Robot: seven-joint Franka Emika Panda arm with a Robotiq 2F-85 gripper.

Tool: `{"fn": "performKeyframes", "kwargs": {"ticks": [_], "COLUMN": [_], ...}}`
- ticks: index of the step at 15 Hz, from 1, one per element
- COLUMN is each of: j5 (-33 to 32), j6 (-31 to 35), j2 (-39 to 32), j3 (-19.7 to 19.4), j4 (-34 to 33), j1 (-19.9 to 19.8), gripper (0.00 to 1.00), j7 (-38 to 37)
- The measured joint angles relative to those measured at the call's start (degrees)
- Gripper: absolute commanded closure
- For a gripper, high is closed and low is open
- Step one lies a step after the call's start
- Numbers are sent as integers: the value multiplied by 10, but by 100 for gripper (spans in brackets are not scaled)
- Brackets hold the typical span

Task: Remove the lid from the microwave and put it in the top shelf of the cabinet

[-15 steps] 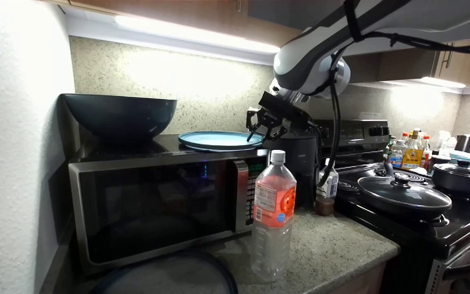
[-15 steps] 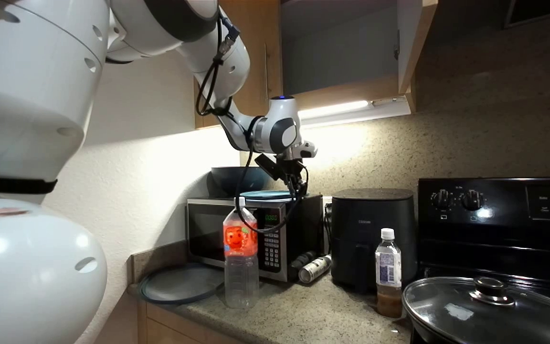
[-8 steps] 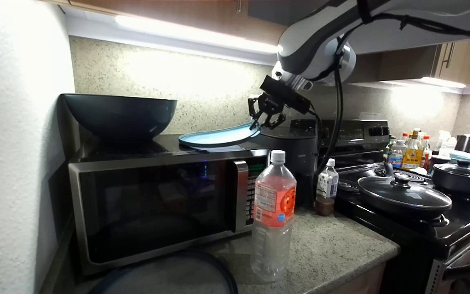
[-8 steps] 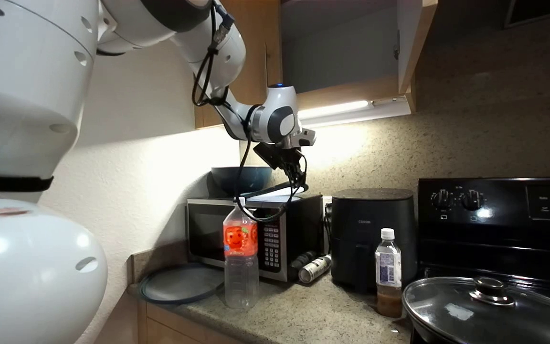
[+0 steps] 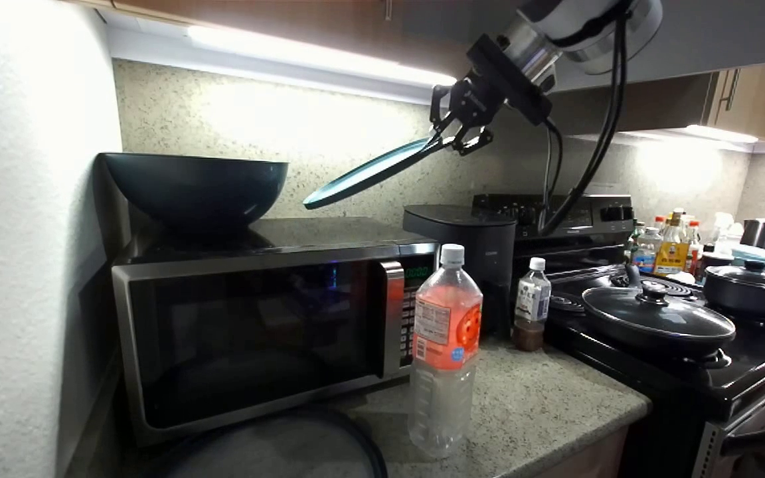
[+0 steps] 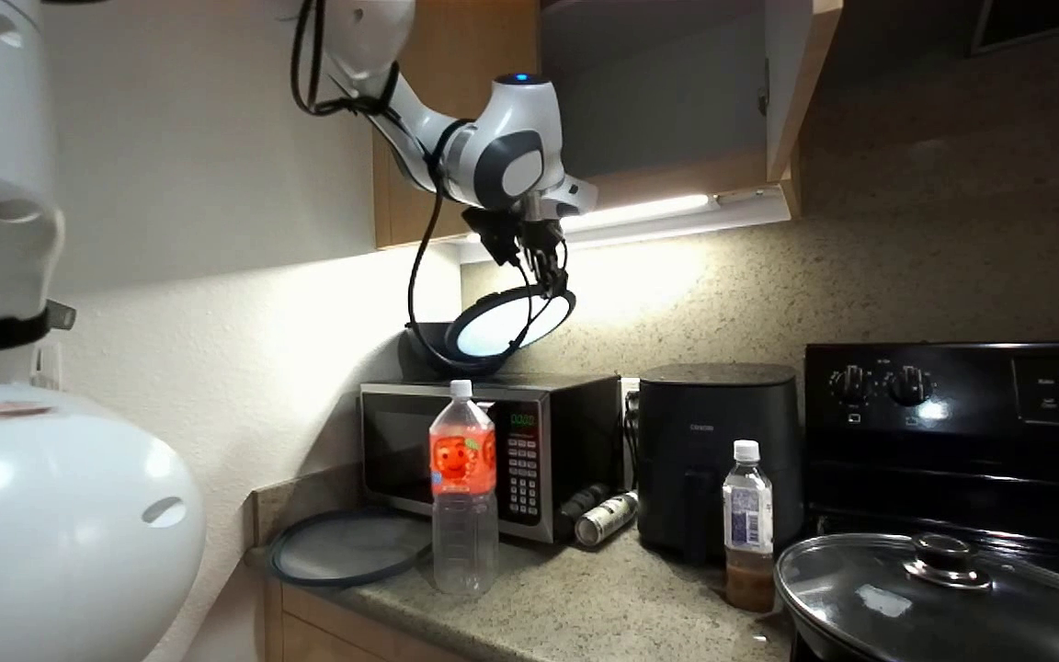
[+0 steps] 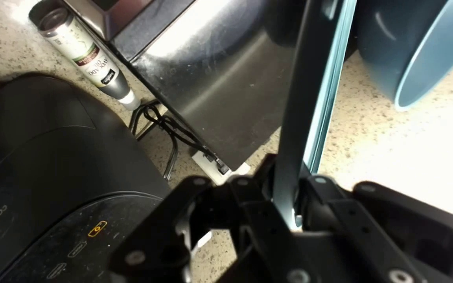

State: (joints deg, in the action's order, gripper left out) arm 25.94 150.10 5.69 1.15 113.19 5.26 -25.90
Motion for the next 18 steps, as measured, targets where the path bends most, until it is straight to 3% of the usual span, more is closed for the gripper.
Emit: {"fn": "performKeyframes", "kwargs": {"ticks": [5,18], "j5": [104,121], "j6": [30,250], "j2": [110,274], "j3": [-23,-56], "j4": [70,214], "j1": [0,-36], "gripper": [93,93], "j7": [55,45]}}
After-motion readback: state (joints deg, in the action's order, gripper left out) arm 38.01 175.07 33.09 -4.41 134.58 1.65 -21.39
